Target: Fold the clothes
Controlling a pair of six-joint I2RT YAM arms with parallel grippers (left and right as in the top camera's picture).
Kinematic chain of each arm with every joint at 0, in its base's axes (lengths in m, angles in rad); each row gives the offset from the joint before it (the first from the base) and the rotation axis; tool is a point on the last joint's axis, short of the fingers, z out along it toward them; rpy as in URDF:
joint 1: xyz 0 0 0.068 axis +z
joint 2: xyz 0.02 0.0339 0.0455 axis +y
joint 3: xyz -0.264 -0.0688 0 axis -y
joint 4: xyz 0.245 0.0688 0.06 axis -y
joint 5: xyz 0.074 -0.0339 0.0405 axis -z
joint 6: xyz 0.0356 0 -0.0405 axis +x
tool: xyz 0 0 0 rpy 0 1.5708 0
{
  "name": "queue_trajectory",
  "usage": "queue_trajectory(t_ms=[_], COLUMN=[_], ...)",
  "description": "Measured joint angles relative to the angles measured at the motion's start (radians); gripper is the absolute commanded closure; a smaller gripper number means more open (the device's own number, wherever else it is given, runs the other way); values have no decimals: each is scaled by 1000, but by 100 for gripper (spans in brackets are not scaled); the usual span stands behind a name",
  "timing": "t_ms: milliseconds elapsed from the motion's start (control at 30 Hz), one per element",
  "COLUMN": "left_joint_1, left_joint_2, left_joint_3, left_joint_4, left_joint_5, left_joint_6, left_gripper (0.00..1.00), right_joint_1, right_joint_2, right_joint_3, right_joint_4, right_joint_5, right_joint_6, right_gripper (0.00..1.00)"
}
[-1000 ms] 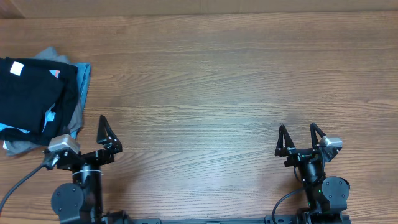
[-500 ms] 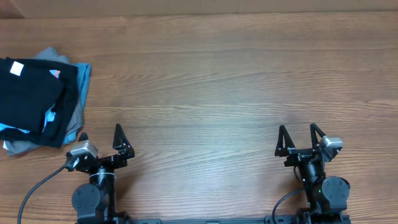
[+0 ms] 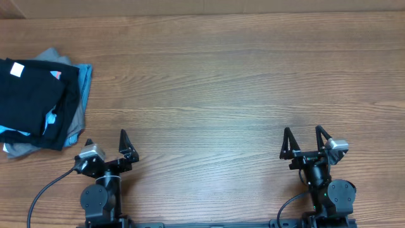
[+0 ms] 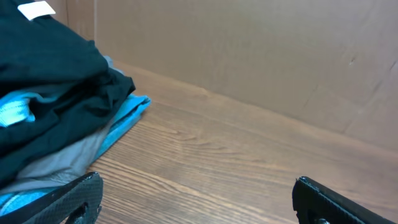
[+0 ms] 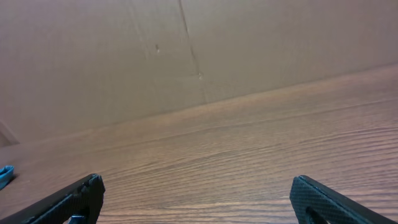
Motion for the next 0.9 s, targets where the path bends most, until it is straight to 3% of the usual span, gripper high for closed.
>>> queue_trajectory(t_ms=[333,900], left_joint_1=[-57,-116], left_joint_2=[-1,-1], left_joint_3=[0,0], left_joint_4=[0,0], left_joint_5=[-3,-3], left_joint_6=[190,217], left_gripper=[0,0], right_joint_1=[0,0], right_joint_2=[0,0], right_joint_3=[0,0], right_joint_4=[0,0], right_joint_5=[0,0], right_joint_6=[0,0], right_gripper=[0,0])
